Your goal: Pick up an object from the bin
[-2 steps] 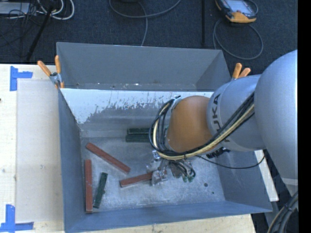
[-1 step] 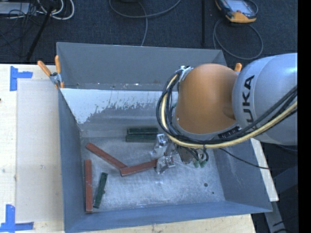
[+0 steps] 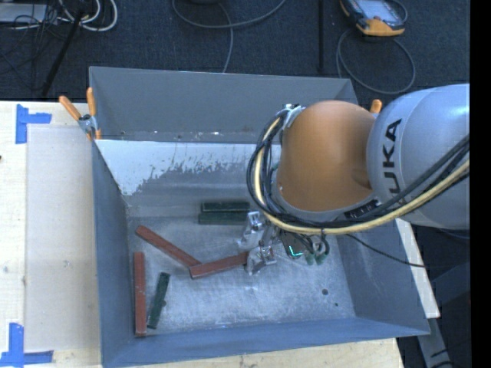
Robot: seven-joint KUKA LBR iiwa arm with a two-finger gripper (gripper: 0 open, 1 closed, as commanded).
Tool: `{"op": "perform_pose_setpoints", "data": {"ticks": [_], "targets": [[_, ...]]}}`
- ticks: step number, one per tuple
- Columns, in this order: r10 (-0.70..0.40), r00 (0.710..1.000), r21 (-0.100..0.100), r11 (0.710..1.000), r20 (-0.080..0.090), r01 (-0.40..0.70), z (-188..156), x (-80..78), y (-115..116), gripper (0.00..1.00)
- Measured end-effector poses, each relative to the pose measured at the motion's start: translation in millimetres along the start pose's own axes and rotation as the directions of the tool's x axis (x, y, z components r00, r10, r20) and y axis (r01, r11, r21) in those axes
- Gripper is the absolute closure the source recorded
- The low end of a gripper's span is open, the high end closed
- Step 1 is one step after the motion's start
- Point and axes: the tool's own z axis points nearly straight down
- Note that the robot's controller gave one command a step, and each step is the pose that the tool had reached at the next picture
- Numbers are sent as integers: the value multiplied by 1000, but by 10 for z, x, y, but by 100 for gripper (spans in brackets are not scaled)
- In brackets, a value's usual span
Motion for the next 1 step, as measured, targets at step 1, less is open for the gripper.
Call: {"op": "perform_pose_setpoints", "data": {"ticks": [1], "targets": [[-2,1000,0,1000,0,2,0,0,4,100]]}}
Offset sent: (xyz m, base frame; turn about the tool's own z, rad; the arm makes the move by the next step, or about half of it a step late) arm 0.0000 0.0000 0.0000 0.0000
